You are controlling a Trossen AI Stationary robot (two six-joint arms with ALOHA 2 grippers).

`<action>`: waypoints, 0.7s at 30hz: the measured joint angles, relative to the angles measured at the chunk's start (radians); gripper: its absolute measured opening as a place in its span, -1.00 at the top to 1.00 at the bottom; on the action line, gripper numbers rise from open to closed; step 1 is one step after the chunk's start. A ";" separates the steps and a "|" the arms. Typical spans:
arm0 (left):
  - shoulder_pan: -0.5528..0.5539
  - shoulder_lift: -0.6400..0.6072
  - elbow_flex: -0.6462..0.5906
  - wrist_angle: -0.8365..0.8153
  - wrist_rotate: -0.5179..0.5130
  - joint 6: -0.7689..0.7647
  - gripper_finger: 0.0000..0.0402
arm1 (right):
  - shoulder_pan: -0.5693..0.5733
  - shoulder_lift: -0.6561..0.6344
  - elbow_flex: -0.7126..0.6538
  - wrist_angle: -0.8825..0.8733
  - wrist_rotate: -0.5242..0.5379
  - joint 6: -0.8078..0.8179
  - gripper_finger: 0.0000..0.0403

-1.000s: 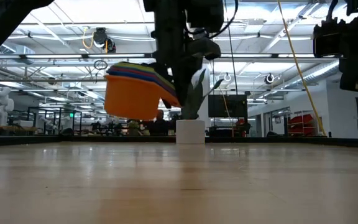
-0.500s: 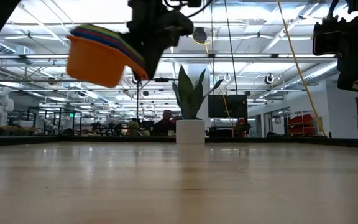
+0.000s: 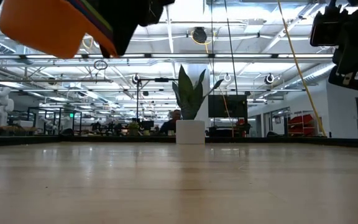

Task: Nest measuring cups in basket
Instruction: Put the stacked measuring cups into the green bin

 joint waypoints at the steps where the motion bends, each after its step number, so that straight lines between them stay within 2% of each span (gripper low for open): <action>1: -0.014 -0.008 -0.004 0.001 0.002 -0.024 0.34 | 0.000 0.000 0.000 0.007 0.000 -0.008 0.91; 6: -0.079 -0.078 -0.079 0.001 0.018 -0.160 0.34 | 0.000 0.000 0.000 0.017 -0.001 -0.062 0.91; 11: -0.141 -0.245 -0.231 -0.004 0.054 -0.303 0.34 | 0.000 0.000 0.000 0.017 -0.022 -0.074 0.91; 17: -0.199 -0.445 -0.416 -0.002 0.025 -0.489 0.34 | 0.000 0.000 0.000 0.017 -0.016 -0.045 0.91; 21: -0.265 -0.537 -0.523 0.000 0.025 -0.606 0.34 | 0.000 0.000 0.000 0.025 0.035 0.027 0.91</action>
